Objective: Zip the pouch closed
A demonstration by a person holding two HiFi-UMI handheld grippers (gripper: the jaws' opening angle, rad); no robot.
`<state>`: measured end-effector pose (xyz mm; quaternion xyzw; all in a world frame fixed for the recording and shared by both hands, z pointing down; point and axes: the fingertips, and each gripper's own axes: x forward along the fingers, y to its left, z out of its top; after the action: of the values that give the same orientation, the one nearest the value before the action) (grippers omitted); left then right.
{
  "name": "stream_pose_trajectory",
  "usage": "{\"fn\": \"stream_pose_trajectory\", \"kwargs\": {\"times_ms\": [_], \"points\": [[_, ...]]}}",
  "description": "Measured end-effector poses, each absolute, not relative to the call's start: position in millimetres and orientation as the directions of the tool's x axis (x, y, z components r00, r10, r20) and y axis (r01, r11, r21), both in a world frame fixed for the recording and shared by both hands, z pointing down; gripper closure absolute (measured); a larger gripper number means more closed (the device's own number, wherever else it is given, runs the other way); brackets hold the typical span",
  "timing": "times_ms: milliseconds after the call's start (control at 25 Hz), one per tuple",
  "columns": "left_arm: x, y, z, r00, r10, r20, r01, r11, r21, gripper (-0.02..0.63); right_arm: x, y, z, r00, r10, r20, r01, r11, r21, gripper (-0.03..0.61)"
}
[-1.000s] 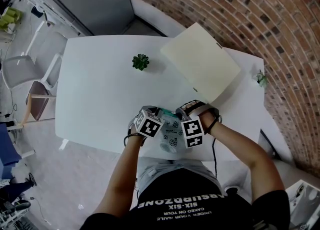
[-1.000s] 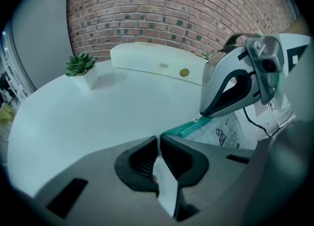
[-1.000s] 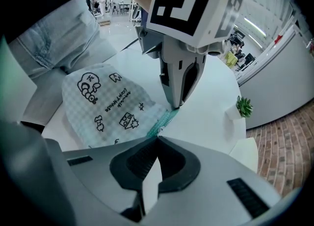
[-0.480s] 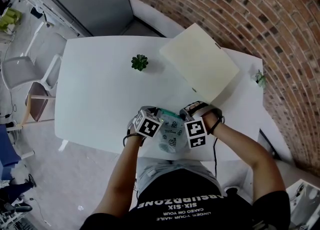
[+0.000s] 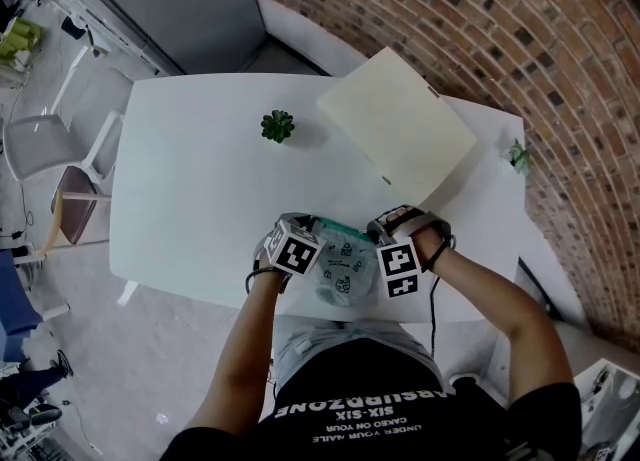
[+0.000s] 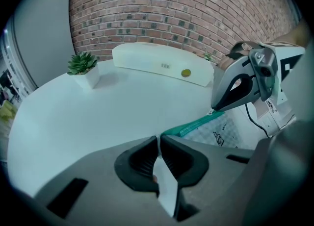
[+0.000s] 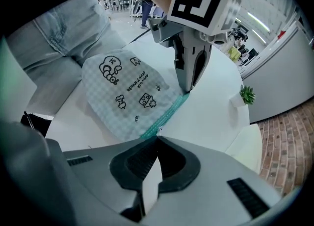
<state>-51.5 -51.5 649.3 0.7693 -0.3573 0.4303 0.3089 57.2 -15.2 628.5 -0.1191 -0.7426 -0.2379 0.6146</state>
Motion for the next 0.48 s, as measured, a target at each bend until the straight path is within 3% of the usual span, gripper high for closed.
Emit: {"fn": "stream_pose_trajectory", "kwargs": {"times_ms": [480], "points": [[-51, -52, 649, 0.375, -0.289, 0.881, -0.822, -0.543, 0.172, 0.581, 84, -13, 630, -0.217, -0.128, 0.968, 0.399, 0.893, 0.207, 0.578]]}}
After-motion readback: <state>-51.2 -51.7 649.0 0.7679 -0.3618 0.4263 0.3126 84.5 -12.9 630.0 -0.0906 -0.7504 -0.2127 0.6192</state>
